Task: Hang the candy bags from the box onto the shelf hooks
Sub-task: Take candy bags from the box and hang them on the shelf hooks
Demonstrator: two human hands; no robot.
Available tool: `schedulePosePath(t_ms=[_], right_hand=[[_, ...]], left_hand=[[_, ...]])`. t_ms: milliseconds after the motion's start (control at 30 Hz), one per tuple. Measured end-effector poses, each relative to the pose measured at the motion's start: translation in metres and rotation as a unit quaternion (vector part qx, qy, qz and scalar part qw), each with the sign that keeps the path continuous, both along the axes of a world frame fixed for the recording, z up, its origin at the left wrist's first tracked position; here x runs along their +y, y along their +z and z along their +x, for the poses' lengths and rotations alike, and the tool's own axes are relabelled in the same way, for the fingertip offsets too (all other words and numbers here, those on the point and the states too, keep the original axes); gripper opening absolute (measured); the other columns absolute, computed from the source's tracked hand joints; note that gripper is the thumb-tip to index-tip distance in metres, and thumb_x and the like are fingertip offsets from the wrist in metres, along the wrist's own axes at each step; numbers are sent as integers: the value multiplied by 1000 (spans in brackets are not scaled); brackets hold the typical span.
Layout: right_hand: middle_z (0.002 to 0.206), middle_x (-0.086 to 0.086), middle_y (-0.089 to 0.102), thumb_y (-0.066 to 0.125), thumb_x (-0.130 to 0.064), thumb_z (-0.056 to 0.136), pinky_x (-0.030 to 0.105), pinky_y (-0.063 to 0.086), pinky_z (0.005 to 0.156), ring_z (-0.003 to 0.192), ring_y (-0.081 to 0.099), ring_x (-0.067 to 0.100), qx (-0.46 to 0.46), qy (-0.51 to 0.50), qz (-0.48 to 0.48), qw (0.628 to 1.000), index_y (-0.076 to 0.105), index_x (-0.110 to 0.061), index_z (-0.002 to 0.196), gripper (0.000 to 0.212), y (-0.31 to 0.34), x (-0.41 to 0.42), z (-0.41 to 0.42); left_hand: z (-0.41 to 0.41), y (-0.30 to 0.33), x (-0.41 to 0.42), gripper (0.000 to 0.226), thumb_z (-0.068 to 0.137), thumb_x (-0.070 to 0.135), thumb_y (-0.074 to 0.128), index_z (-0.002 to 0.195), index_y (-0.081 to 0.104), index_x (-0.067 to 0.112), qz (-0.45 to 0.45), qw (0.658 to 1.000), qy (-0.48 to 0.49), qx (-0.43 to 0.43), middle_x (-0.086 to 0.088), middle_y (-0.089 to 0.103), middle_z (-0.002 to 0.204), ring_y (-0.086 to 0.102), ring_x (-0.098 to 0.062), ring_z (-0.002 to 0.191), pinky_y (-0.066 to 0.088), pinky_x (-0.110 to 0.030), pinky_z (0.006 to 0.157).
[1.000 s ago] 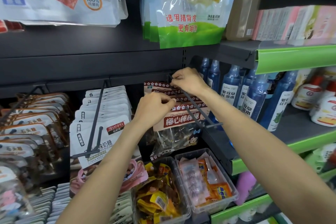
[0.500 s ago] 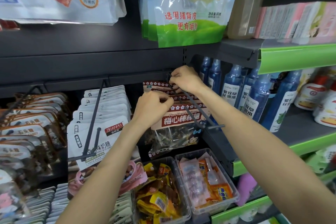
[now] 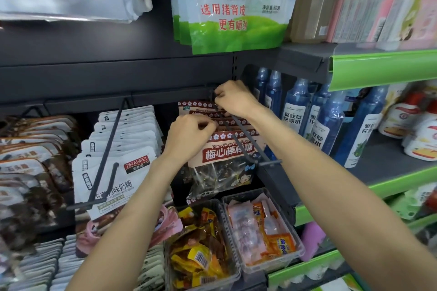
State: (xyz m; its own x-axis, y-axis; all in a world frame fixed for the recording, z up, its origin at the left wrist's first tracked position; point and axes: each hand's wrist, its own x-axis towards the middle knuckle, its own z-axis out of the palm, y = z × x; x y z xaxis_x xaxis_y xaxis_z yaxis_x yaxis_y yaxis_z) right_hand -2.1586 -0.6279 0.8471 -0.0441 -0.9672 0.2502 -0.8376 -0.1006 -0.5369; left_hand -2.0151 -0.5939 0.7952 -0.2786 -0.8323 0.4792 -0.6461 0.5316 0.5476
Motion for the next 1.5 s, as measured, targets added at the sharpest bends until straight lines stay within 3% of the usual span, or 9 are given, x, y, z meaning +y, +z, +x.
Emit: schedulePosePath(t_ms=[100, 200, 333, 500, 600, 733, 933, 1100, 1500], right_hand=[[135, 13, 57, 47, -17, 100, 37, 46, 102, 118, 58, 27, -55, 16, 0, 998, 58, -6, 131, 35, -3, 5, -3], [136, 9, 57, 40, -19, 104, 26, 38, 101, 125, 53, 23, -85, 24, -26, 996, 58, -9, 132, 35, -10, 16, -9], [129, 7, 63, 46, -2, 97, 27, 40, 105, 122, 56, 20, -38, 0, -124, 992, 59, -10, 130, 36, -20, 36, -23], [119, 4, 68, 53, -12, 97, 33, 48, 98, 110, 62, 18, 2, -4, -148, 989, 67, -14, 119, 26, -33, 59, -28], [113, 7, 68, 57, -16, 96, 40, 51, 90, 103, 63, 24, 31, 32, -130, 990, 69, -11, 113, 22, -39, 63, -27], [110, 8, 69, 58, -18, 95, 43, 52, 88, 100, 63, 25, 21, 50, -125, 991, 71, -9, 111, 22, -35, 66, -24], [113, 2, 68, 54, -7, 94, 30, 47, 88, 103, 61, 18, 25, 3, -176, 984, 71, -14, 110, 24, -31, 83, -30], [115, 1, 66, 59, -10, 91, 43, 49, 88, 109, 57, 23, 84, 15, -156, 984, 70, -15, 109, 22, -50, 98, -41], [82, -9, 56, 55, -12, 93, 39, 51, 69, 82, 62, 23, 94, 26, -174, 980, 66, -13, 95, 11, -50, 106, -37]], left_hand=[[2, 4, 2, 20, 90, 21, 56, 92, 75, 28, -31, 998, 5, 50, 13, 72, 101, 63, -7, 95, 49, -27, 85], [5, 17, 2, 22, 90, 16, 56, 93, 71, 31, -71, 990, 22, 124, 16, 71, 94, 64, -3, 88, 50, -26, 84], [3, 35, -13, 11, 86, 29, 66, 95, 71, 34, -15, 998, 52, 30, 11, 72, 94, 65, -10, 93, 50, -32, 86], [-6, 48, -33, 6, 79, 37, 73, 78, 68, 41, 95, 989, 37, -111, 10, 71, 93, 65, -12, 93, 51, -29, 80], [-9, 49, -39, 14, 80, 29, 72, 72, 68, 39, 71, 988, 66, -121, 8, 73, 93, 66, -15, 92, 48, -26, 75], [-9, 41, -43, 10, 87, 28, 68, 92, 74, 33, 23, 990, 82, -111, 4, 73, 99, 65, -19, 96, 44, -24, 73], [-1, 44, -17, 10, 92, 34, 59, 94, 69, 33, -62, 997, 8, -44, 15, 65, 86, 62, -9, 87, 45, -27, 74], [20, 38, 11, 12, 84, 51, 64, 89, 67, 41, 10, 988, -100, -114, 20, 68, 92, 62, -3, 91, 51, -30, 83], [18, 14, 15, 18, 84, 47, 66, 90, 72, 31, -26, 990, -28, -139, 9, 71, 103, 63, -15, 98, 50, -35, 83]])
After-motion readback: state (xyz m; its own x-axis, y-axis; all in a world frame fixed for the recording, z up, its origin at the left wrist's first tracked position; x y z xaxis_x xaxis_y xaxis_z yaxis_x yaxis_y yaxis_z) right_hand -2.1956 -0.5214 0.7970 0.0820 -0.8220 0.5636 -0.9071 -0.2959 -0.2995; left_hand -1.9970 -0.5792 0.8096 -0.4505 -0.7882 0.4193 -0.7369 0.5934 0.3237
